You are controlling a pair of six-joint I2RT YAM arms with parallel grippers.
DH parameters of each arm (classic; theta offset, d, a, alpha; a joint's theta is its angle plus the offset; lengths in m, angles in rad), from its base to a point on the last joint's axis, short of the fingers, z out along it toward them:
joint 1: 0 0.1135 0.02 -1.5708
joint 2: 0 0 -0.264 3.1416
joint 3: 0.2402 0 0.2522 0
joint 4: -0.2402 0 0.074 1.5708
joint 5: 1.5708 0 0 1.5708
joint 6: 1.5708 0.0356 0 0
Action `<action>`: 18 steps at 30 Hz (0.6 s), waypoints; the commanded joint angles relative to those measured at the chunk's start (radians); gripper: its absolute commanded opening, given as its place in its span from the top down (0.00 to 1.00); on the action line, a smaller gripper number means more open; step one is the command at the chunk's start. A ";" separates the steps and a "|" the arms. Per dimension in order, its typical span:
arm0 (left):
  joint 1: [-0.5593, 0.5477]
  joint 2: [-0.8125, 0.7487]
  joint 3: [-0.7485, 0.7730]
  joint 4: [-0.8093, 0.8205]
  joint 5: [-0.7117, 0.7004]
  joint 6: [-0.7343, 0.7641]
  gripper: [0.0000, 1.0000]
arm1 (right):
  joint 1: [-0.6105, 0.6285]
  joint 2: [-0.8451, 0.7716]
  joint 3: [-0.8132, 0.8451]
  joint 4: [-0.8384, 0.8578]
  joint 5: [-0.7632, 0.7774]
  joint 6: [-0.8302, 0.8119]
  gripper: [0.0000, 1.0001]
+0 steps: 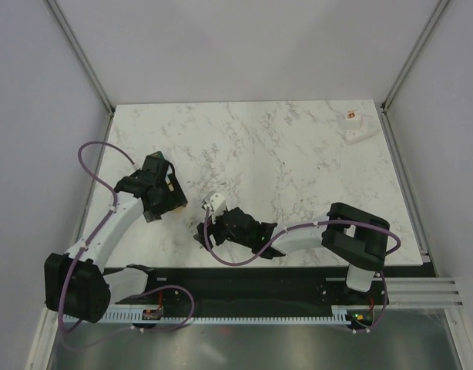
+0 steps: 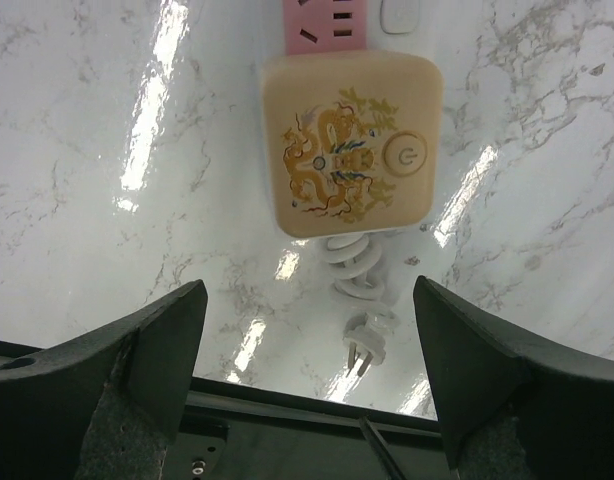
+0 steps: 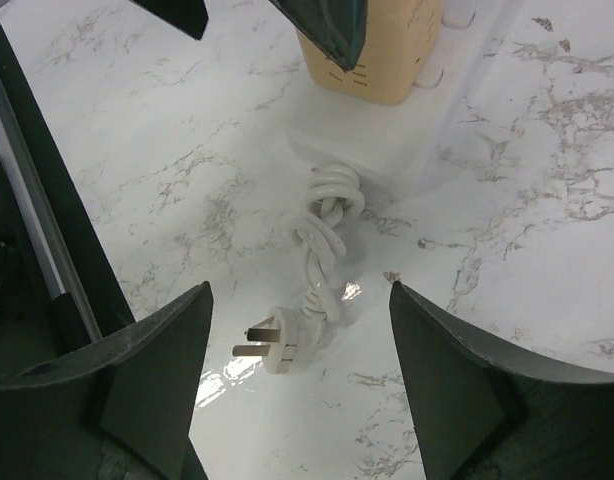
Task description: Pull the plug off the socket
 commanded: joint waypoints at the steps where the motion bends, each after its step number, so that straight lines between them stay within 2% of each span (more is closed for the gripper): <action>1: 0.004 0.027 0.048 0.081 -0.046 0.033 0.09 | -0.001 0.001 0.011 0.073 0.028 -0.015 0.21; 13: 0.004 0.160 0.059 0.153 -0.076 0.037 0.10 | -0.069 0.044 0.017 0.088 -0.011 0.071 0.20; 18: 0.004 0.191 0.051 0.170 -0.095 0.043 0.11 | -0.095 0.064 0.037 0.067 0.015 0.117 0.14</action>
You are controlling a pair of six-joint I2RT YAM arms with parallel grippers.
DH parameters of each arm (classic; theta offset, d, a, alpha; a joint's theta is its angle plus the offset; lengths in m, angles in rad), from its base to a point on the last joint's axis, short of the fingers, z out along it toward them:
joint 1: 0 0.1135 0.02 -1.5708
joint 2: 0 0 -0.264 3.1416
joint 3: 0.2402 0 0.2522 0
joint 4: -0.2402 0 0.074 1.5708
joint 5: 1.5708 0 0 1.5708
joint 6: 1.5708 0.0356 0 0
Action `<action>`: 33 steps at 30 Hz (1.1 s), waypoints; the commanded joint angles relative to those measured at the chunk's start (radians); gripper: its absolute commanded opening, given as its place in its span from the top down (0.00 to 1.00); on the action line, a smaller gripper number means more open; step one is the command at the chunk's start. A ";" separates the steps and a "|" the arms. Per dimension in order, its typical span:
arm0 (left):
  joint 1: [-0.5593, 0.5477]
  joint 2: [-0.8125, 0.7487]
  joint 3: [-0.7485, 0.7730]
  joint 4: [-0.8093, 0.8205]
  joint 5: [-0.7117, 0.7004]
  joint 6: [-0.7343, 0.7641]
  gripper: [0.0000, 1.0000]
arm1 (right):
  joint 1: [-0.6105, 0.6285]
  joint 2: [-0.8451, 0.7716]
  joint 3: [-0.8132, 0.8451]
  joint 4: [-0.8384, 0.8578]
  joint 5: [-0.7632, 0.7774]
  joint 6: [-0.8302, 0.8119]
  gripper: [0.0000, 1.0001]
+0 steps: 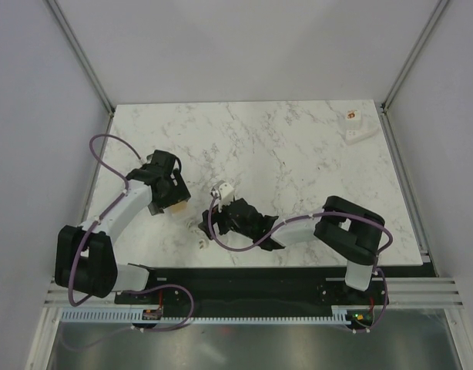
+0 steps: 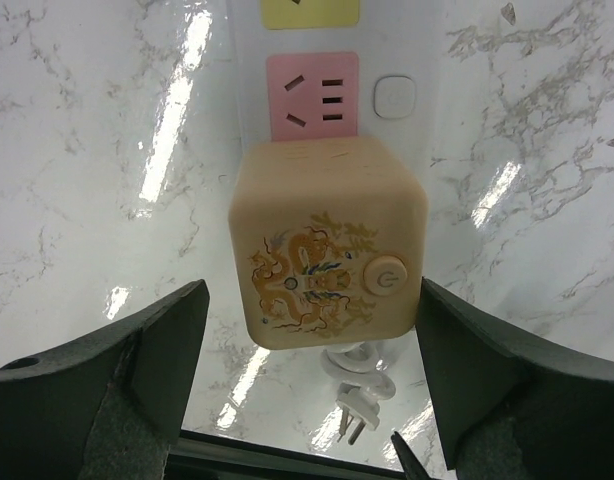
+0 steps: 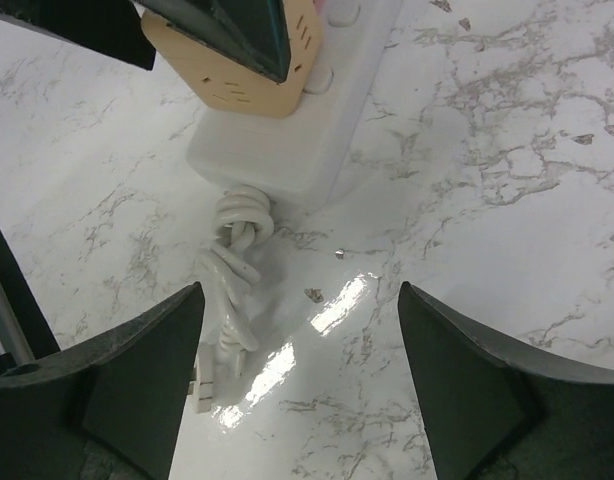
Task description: Pull the plug off the socket
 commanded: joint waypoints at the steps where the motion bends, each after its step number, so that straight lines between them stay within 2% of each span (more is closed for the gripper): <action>1: 0.004 0.016 0.023 0.041 -0.045 0.035 0.11 | -0.011 0.018 0.046 0.013 0.005 0.043 0.13; 6: 0.004 0.010 0.008 0.058 -0.055 0.036 0.11 | -0.011 0.047 0.086 -0.021 0.004 0.053 0.12; 12: 0.004 0.028 0.020 0.069 -0.032 0.065 0.13 | -0.019 0.095 0.120 0.029 -0.027 0.053 0.12; 15: 0.004 0.047 0.025 0.072 -0.025 0.084 0.21 | -0.042 0.132 0.137 0.103 -0.079 0.089 0.11; 17: 0.004 0.053 0.023 0.072 -0.029 0.085 0.22 | -0.059 0.153 0.137 0.126 -0.113 0.122 0.11; 18: 0.006 0.051 0.018 0.071 -0.026 0.085 0.25 | -0.062 0.158 0.137 0.134 -0.127 0.129 0.07; 19: 0.006 0.048 0.014 0.074 -0.022 0.082 0.31 | -0.066 0.159 0.137 0.138 -0.128 0.134 0.06; 24: 0.006 0.013 -0.014 0.086 -0.011 0.074 0.46 | -0.066 0.159 0.148 0.108 -0.153 0.112 0.06; 26: 0.006 -0.007 -0.014 0.084 0.009 0.079 0.55 | -0.068 0.164 0.148 0.109 -0.174 0.115 0.06; 27: 0.006 -0.016 -0.015 0.083 0.018 0.085 0.64 | -0.069 0.164 0.145 0.126 -0.187 0.117 0.06; 29: 0.006 -0.050 -0.017 0.083 0.052 0.090 0.71 | -0.073 0.169 0.145 0.138 -0.210 0.122 0.06; 31: 0.006 -0.088 -0.026 0.083 0.078 0.088 0.84 | -0.080 0.179 0.148 0.146 -0.220 0.143 0.06; 32: 0.006 -0.103 -0.034 0.083 0.083 0.085 0.86 | -0.088 0.182 0.146 0.155 -0.246 0.154 0.06; 33: 0.006 -0.117 -0.038 0.083 0.089 0.084 0.94 | -0.094 0.189 0.143 0.180 -0.265 0.180 0.07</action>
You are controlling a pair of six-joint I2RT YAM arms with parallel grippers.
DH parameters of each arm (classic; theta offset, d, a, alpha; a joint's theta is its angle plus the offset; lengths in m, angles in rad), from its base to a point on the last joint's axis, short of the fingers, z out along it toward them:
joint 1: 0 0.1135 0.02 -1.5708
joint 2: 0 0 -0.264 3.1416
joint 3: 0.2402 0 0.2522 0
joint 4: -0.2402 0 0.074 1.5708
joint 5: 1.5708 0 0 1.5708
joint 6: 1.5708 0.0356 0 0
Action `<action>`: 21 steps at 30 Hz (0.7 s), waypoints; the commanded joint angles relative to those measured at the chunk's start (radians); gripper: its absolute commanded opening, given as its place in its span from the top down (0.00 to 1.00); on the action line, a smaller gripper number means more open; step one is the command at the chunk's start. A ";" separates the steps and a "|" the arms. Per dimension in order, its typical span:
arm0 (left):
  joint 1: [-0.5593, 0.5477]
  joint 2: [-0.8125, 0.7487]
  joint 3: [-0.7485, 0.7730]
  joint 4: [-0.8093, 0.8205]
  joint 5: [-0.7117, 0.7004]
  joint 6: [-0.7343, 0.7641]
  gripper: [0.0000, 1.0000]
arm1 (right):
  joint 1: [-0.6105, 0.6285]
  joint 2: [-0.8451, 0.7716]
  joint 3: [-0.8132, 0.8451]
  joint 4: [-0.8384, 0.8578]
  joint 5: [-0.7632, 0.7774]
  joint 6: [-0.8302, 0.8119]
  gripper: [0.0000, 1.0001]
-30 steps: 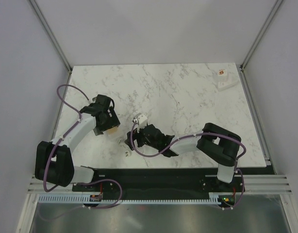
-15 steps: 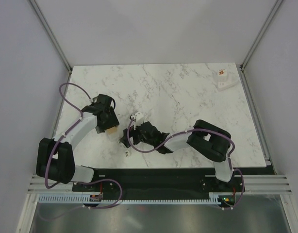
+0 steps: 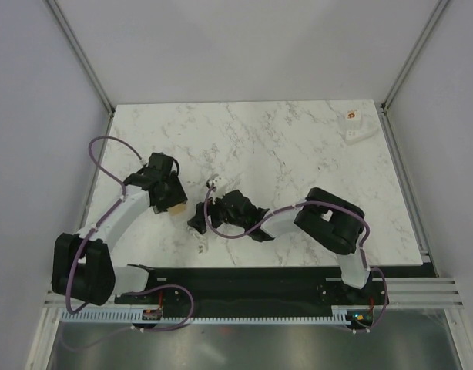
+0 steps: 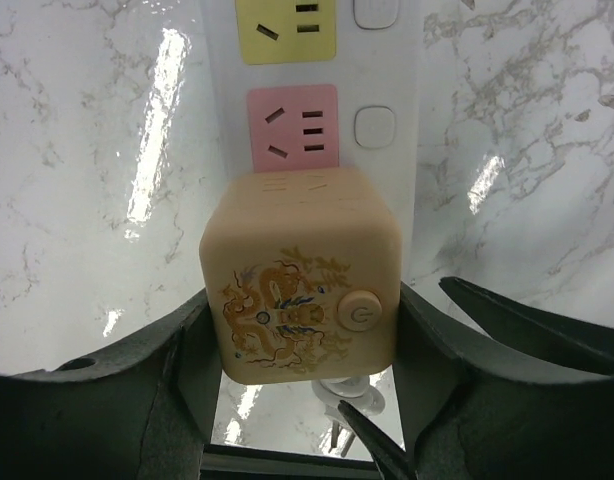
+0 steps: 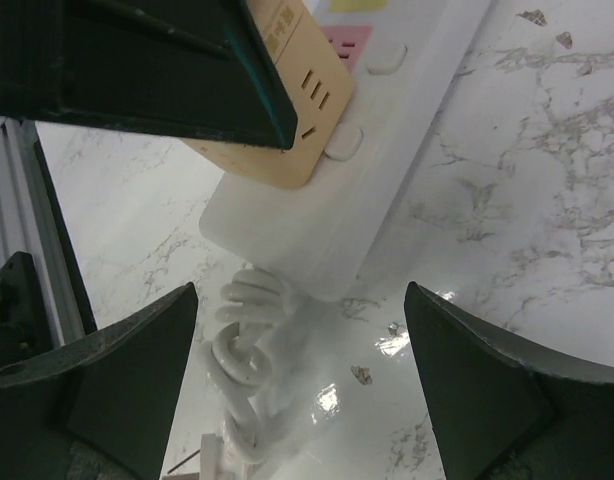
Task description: Pull the plug off the socket
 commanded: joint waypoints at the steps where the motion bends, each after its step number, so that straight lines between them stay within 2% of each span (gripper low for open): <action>1: 0.001 -0.101 -0.005 0.024 0.068 0.031 0.96 | -0.023 0.034 0.023 0.102 -0.088 0.064 0.08; 4: 0.001 -0.155 -0.026 0.025 0.134 0.024 0.98 | -0.052 0.060 0.017 0.165 -0.160 0.133 0.10; 10: 0.001 -0.250 -0.055 0.022 0.169 0.025 0.98 | -0.110 0.126 -0.010 0.347 -0.286 0.289 0.18; 13: 0.001 -0.280 -0.054 0.022 0.177 0.025 0.98 | -0.109 0.169 0.014 0.398 -0.366 0.325 0.26; 14: 0.001 -0.287 -0.051 0.022 0.177 0.028 0.98 | -0.109 0.182 0.022 0.404 -0.381 0.351 0.35; 18: 0.001 -0.305 -0.049 0.021 0.169 0.034 0.98 | -0.111 0.234 0.062 0.412 -0.426 0.398 0.52; 21: 0.001 -0.302 -0.043 0.024 0.165 0.048 0.98 | -0.109 0.255 0.060 0.461 -0.456 0.452 0.59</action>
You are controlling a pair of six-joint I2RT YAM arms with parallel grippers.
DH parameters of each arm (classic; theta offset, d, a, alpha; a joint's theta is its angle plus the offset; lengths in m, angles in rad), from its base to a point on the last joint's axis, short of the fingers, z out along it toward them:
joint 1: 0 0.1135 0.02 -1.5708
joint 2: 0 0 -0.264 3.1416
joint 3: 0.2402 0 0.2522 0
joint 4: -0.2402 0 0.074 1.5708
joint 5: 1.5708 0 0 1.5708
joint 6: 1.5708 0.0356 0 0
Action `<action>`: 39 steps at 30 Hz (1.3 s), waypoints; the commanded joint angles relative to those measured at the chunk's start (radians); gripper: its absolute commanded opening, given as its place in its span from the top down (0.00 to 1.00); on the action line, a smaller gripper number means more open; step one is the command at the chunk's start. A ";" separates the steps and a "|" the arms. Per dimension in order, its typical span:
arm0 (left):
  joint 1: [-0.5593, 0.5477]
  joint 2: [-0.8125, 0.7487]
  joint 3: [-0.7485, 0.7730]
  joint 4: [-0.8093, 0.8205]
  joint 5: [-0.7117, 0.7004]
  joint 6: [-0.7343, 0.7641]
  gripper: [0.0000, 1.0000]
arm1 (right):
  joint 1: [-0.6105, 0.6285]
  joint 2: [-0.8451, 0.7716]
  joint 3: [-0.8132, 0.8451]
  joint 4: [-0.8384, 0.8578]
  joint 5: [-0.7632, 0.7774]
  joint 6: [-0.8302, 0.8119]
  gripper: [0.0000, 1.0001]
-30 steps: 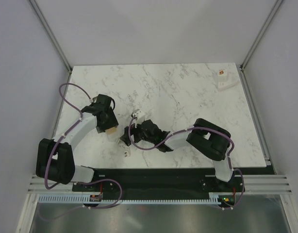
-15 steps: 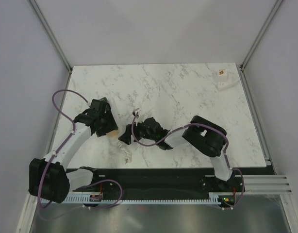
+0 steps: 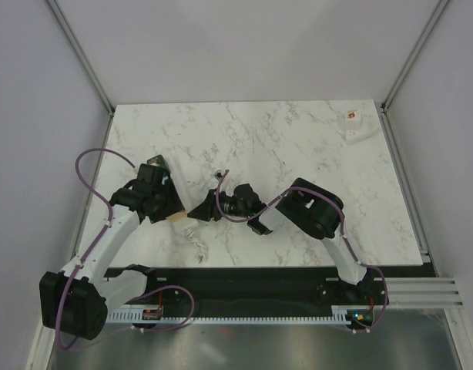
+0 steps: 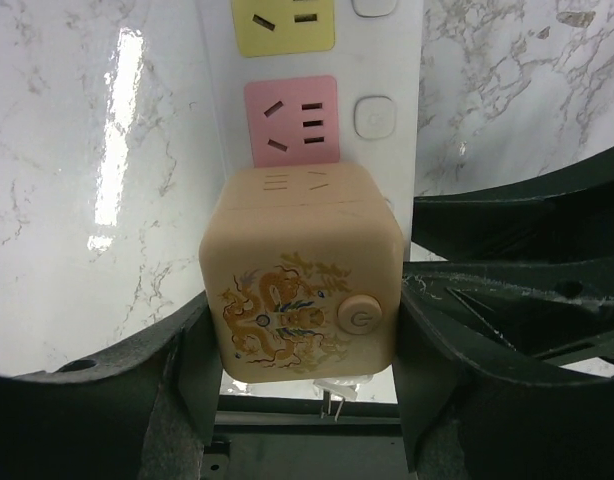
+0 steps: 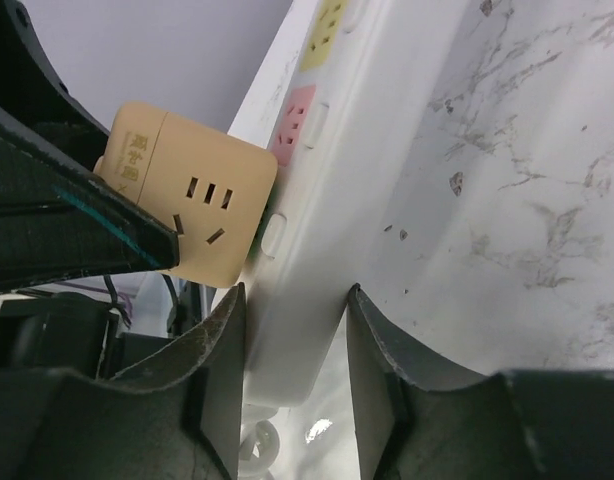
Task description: Pull the plug off the socket
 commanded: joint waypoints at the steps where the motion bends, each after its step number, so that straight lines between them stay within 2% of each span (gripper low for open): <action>1: -0.004 -0.045 0.041 0.109 0.062 0.045 0.98 | 0.009 0.043 0.014 0.098 -0.108 0.053 0.62; 5: -0.004 -0.022 0.067 0.110 0.065 0.074 0.98 | 0.007 0.072 0.035 0.085 -0.120 0.085 0.89; 10: -0.004 0.002 0.069 0.110 0.063 0.094 0.98 | 0.012 0.098 0.080 -0.061 -0.109 0.064 1.00; 11: -0.004 0.013 0.067 0.109 0.051 0.094 0.98 | 0.015 0.101 0.103 -0.146 -0.094 0.053 1.00; 16: -0.004 0.042 0.038 0.113 0.069 0.087 0.98 | 0.045 0.116 0.169 -0.306 -0.053 -0.013 1.00; 23: -0.002 0.050 0.061 0.140 0.302 0.010 0.98 | 0.062 0.121 0.256 -0.585 0.045 -0.108 1.00; 26: -0.002 0.047 0.080 0.138 0.330 -0.012 0.98 | 0.067 0.122 0.258 -0.598 0.055 -0.108 1.00; 28: -0.004 0.024 0.090 0.126 0.289 -0.001 0.98 | 0.067 0.122 0.256 -0.593 0.055 -0.110 1.00; 33: -0.004 -0.089 0.119 -0.024 -0.007 0.041 0.98 | 0.067 0.110 0.255 -0.600 0.050 -0.136 1.00; 36: -0.004 -0.172 0.107 -0.029 -0.007 0.050 0.98 | 0.067 0.106 0.256 -0.584 0.021 -0.157 0.97; 38: -0.004 -0.244 0.103 -0.032 0.012 0.047 0.98 | 0.067 0.095 0.258 -0.575 -0.002 -0.176 0.90; 39: -0.004 -0.261 0.103 -0.038 0.026 0.048 0.98 | 0.067 0.089 0.262 -0.573 -0.007 -0.196 0.83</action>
